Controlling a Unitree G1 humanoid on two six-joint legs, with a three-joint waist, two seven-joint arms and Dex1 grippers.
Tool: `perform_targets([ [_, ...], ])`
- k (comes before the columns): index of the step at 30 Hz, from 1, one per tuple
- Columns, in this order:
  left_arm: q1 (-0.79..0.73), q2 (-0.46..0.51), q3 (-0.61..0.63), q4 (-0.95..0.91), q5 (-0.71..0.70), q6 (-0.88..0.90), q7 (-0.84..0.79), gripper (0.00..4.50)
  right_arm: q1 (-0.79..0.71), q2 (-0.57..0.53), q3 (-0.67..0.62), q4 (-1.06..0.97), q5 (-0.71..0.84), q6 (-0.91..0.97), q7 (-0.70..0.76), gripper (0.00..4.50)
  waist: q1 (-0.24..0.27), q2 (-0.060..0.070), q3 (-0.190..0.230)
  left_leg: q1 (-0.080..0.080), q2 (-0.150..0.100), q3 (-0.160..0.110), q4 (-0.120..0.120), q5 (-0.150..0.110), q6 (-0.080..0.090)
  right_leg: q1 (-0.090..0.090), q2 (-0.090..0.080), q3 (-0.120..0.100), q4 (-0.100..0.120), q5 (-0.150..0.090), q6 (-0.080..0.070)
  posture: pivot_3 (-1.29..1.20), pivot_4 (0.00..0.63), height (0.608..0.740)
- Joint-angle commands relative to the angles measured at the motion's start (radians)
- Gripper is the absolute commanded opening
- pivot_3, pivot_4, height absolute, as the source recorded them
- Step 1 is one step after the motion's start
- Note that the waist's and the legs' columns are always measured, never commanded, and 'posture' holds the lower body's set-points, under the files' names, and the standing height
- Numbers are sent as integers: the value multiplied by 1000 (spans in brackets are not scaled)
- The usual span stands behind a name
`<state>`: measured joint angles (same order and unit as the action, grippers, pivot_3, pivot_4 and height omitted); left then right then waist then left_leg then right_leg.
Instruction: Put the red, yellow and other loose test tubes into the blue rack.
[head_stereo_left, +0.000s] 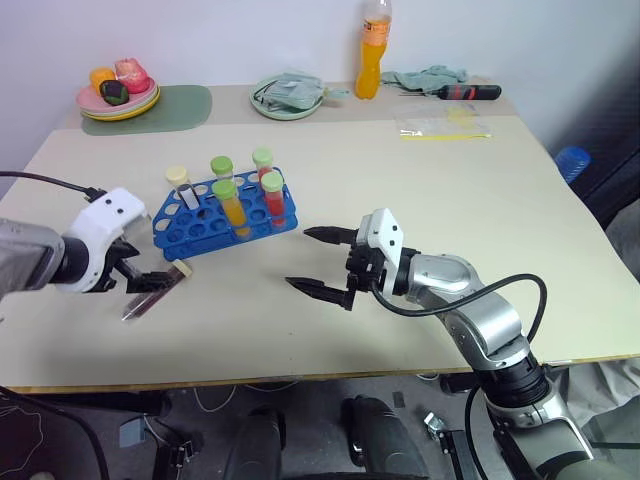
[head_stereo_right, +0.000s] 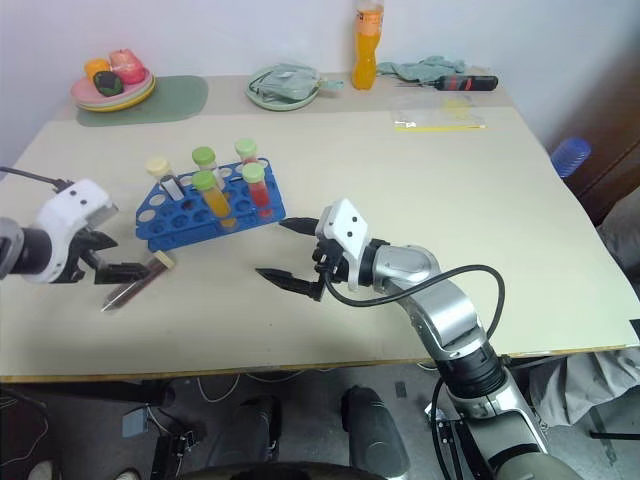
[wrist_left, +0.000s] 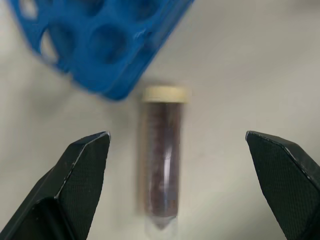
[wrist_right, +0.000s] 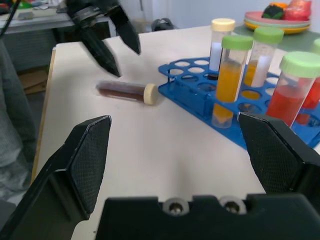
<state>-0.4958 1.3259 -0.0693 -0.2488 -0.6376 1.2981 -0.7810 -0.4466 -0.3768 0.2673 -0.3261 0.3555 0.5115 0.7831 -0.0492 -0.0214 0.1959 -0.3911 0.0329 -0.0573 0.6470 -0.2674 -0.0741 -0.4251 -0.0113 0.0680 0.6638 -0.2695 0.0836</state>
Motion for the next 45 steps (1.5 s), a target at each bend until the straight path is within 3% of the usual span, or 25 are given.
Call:
perform_targets([
  [1, -90, 10, -176, 37, 87, -5, -94, 4470, -2, -4, -13, -25, -3, -28, 2, 4500, -2, 0, 0, -1, 0, 0, 0, 0, 0, -1, 0, 0, 0, 0, 0, 0, 150, 740],
  [4, -157, -20, -302, 94, 166, -17, -132, 4470, 17, -33, -19, -53, 9, -11, 19, 4500, 1, 0, 0, -2, 0, 0, 0, 0, 0, -2, 0, 0, 0, 0, 0, 0, 150, 740],
  [9, -211, -84, -379, 182, 255, -26, -144, 4470, 31, -42, -17, -74, 15, -3, 16, 4500, 5, 0, 0, -2, 0, 0, 0, 0, 0, -2, 0, 0, 1, 0, 0, 0, 150, 740],
  [12, -218, -111, -390, 218, 284, -32, -152, 3254, 37, -42, -14, -82, 15, 2, 14, 4500, 4, 0, 0, -2, 0, 0, 1, 0, 0, -2, 0, 0, 1, 0, 0, 0, 150, 740],
  [15, -203, -117, -383, 226, 301, -39, -163, 1730, 37, -42, -13, -83, 17, 4, 15, 4500, 4, -1, 0, -2, 0, 0, 1, 0, 0, -2, 0, 0, 1, 0, 0, 0, 150, 740],
  [17, -165, -85, -367, 208, 300, -71, -195, 845, 35, -42, -12, -82, 16, 3, 16, 4500, 4, -1, 0, -2, 0, 0, 1, 0, 0, -2, 0, 0, 1, 0, 0, 0, 150, 740],
  [20, -52, -6, -253, 159, 257, -173, -261, 759, 36, -45, -11, -86, 15, 2, 18, 4500, -6, -1, 0, -2, 0, 0, 1, 0, 0, -2, 0, 0, 1, 0, 0, 0, 150, 740],
  [22, 55, -1, -98, 125, 218, -277, -273, 759, 39, -48, -14, -87, 16, 3, 20, 4500, -8, 0, 0, -2, 1, 0, 0, 0, 1, -3, 0, 0, 1, 0, -1, 0, 150, 740],
  [24, 229, -193, 296, 37, 181, -531, -229, 759, 39, -46, -14, -81, 17, -1, 21, 4500, 6, 3, 0, -2, 1, 0, 1, 0, 1, -2, 0, 0, 2, -1, -1, 0, 150, 740],
  [25, 250, -281, 420, 24, 155, -552, -155, 759, 37, -43, -14, -76, 16, -3, 21, 4500, 10, 3, 0, -1, 0, 3, 1, 0, 1, -2, -3, 1, 1, -1, -1, 0, 150, 740],
  [26, 235, -382, 504, 27, 145, -569, -44, 759, 33, -38, -13, -70, 17, -5, 20, 4500, 13, -1, 0, -1, 0, 3, 1, 0, 1, -2, -4, 0, 2, -1, -1, 0, 150, 740],
  [28, 193, -530, 551, 32, 210, -657, 165, 759, 29, -31, -13, -61, 17, -7, 20, 4500, 22, -3, -1, -4, 0, 0, 4, 0, 1, -1, -3, -2, 1, 0, -1, 0, 150, 740],
  [31, 223, -762, 564, -93, 294, -837, 384, 759, 22, -20, -4, -45, 13, -13, 25, 4500, 28, -2, -3, -2, 0, 0, 5, 0, 1, 0, -3, -1, 1, 0, 0, 0, 150, 740],
  [33, 276, -894, 471, -155, 396, -989, 477, 759, 11, -8, 3, -31, 9, -18, 25, 4500, 33, -3, -3, -2, -1, 1, 4, 0, 1, 1, -5, 0, 1, 1, 1, 0, 150, 740],
  [36, 288, -1014, 373, -127, 483, -1081, 567, 759, -2, 7, 10, -17, 2, -23, 26, 4500, 39, -4, -4, -2, -2, 1, 4, 0, 1, 1, -5, 0, 1, 1, 1, 0, 150, 740],
  [40, 289, -1066, 314, -39, 559, -1185, 626, 759, -12, 11, 13, -9, -3, -28, 31, 4500, 31, -4, -4, -1, -2, 1, 4, 0, 1, 1, -4, 0, 1, 1, 1, 0, 150, 740],
  [45, 274, -1079, 285, 66, 546, -1239, 612, 759, -14, 10, 13, -5, -9, -32, 29, 4500, 30, -4, -4, 0, -1, 1, 4, 0, 1, 1, -3, 0, 1, 1, 1, 0, 150, 740],
])
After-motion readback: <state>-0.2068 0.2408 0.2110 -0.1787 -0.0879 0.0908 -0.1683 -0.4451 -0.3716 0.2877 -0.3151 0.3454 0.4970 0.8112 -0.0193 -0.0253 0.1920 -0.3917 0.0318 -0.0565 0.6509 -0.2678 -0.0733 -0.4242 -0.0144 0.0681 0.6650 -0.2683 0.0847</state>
